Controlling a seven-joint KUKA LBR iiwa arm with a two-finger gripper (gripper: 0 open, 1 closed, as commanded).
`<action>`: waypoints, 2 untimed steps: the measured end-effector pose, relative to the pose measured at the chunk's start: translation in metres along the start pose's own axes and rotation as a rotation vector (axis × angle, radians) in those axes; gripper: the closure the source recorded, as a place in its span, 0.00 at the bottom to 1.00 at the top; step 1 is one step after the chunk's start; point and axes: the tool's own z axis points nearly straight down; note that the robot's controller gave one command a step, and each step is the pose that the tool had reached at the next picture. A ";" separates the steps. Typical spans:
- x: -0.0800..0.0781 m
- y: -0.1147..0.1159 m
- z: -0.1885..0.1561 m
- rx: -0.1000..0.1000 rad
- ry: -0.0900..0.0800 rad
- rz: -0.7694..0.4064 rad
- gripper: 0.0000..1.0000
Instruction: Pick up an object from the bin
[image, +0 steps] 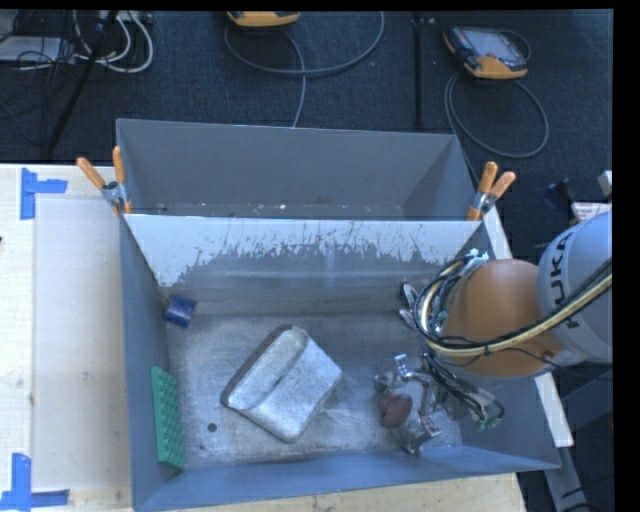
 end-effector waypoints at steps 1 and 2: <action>0.001 0.001 0.000 -0.003 0.007 -0.004 1.00; -0.060 -0.029 -0.151 -0.002 0.000 -0.183 1.00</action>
Offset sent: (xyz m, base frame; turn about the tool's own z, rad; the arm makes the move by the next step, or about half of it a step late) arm 0.0000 0.0000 0.0000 0.0000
